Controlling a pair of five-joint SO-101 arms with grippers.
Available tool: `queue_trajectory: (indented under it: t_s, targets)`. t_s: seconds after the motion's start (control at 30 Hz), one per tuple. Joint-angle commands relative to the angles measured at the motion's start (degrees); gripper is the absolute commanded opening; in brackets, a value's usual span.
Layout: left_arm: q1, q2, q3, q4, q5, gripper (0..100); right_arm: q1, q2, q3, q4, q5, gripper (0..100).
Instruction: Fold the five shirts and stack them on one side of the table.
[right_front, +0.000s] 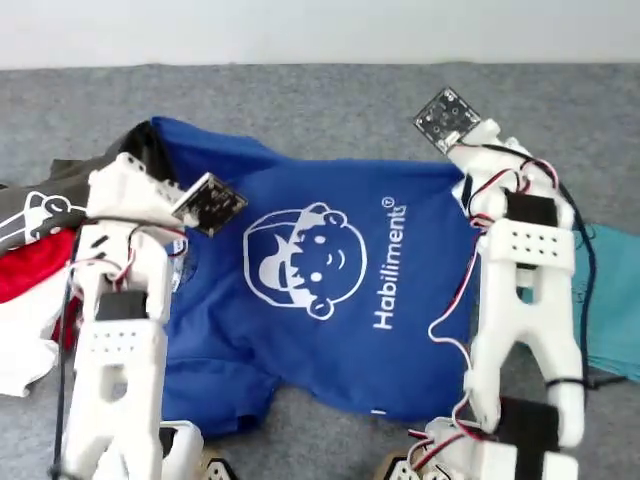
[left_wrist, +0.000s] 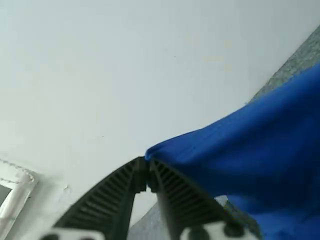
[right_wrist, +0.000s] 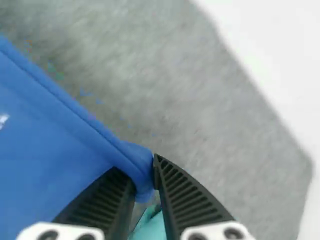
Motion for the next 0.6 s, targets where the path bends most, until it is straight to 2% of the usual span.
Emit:
queue_trajectory:
  t_s: [0.0, 0.23, 0.43, 0.57]
  targets:
    - [0.44, 9.76, -9.36, -3.87, -0.88, 1, -0.92, 2.95, -0.88, -12.44, 1.32, 1.0]
    - [0.18, 29.98, -29.23, -3.69, -0.88, 1, -4.44, 15.6, -9.32, -25.01, 8.62, 1.0]
    - [0.09, 41.05, -41.36, -3.6, -0.88, 1, -5.14, 26.42, -23.03, -28.26, 8.7, 1.0]
    - [0.09, 42.99, -44.26, -3.6, -0.88, 1, -5.23, 30.99, -29.89, -28.0, 8.7, 1.0]
